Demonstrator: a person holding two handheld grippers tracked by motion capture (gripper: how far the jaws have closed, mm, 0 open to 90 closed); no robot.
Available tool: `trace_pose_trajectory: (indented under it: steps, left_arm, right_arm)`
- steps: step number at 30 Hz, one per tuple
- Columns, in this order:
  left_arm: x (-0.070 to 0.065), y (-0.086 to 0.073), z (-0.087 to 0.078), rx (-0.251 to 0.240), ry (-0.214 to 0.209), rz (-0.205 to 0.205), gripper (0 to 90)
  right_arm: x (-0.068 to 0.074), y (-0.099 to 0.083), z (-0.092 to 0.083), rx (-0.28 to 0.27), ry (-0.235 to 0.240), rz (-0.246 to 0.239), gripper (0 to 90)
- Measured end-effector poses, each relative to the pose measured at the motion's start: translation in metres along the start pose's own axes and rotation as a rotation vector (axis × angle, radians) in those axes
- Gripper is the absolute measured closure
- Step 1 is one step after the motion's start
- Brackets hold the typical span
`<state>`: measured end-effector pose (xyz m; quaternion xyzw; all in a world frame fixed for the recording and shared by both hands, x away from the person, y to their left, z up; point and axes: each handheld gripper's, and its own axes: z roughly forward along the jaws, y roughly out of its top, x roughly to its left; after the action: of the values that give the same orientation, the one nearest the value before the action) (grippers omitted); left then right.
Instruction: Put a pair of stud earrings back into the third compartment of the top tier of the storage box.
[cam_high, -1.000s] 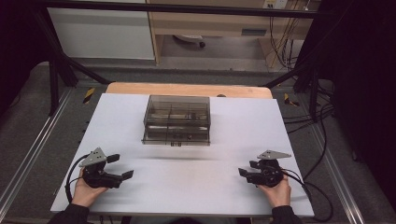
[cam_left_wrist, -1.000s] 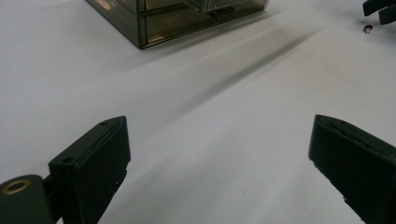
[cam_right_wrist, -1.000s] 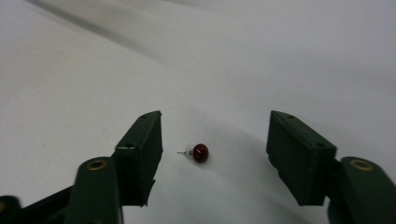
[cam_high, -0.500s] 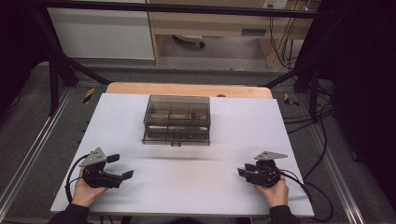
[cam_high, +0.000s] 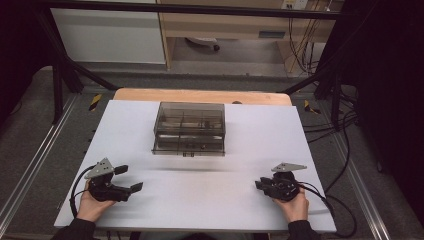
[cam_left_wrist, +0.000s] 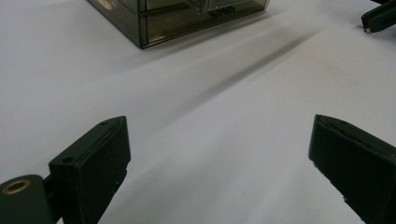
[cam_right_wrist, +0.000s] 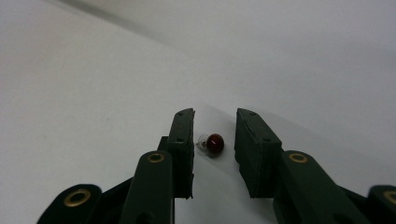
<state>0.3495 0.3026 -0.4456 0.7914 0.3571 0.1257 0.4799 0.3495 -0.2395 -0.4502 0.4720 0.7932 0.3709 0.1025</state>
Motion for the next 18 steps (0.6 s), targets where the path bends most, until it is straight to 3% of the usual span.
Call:
trace_pose_trajectory:
  steps: [18]
  left_arm:
    - [0.0001, 0.0, 0.0, 0.0, 0.0, 0.0, 5.6]
  right_arm:
    - [-0.0002, -0.0001, 0.0001, 0.01, -0.002, -0.022, 78.4]
